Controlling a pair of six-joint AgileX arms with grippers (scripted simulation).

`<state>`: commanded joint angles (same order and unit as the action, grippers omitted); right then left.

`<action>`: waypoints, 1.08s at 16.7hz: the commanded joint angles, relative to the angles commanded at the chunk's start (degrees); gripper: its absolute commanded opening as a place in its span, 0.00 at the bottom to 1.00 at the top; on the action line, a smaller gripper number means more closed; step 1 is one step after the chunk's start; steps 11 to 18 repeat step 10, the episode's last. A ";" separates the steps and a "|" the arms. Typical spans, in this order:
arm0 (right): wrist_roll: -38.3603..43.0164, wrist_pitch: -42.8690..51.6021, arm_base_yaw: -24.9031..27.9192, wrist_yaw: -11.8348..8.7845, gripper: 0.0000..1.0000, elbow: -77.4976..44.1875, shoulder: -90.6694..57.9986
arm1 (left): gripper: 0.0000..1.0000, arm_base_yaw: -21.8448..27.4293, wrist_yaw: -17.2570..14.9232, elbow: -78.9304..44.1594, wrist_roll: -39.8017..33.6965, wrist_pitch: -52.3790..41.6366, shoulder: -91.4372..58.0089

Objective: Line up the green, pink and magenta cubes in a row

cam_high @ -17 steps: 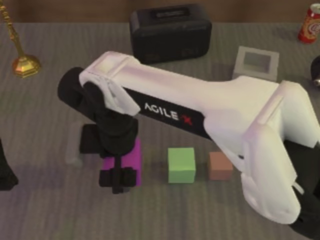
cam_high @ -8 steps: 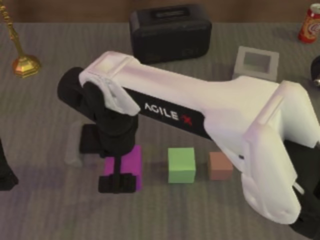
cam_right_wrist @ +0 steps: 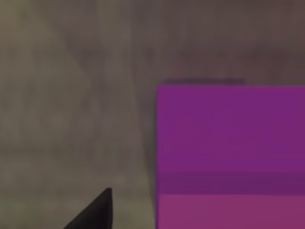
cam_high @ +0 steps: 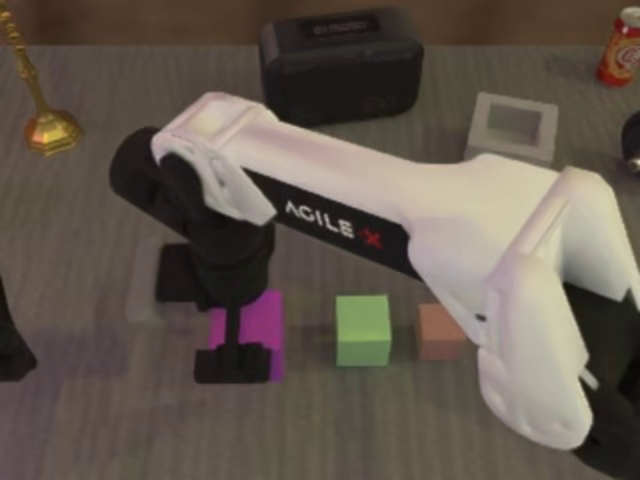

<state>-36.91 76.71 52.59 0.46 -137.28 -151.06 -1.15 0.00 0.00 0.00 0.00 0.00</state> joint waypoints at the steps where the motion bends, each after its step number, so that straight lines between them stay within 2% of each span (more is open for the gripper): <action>1: -0.02 2.03 0.08 0.00 1.00 -2.58 -0.65 | 1.00 0.00 0.00 0.00 0.00 0.00 0.00; 8: 0.12 16.79 0.20 0.03 1.00 -22.15 -4.41 | 1.00 0.00 0.00 0.00 0.00 0.00 0.00; 18: 0.14 17.81 0.19 0.05 1.00 -23.22 -4.59 | 1.00 0.00 0.00 0.00 0.00 0.00 0.00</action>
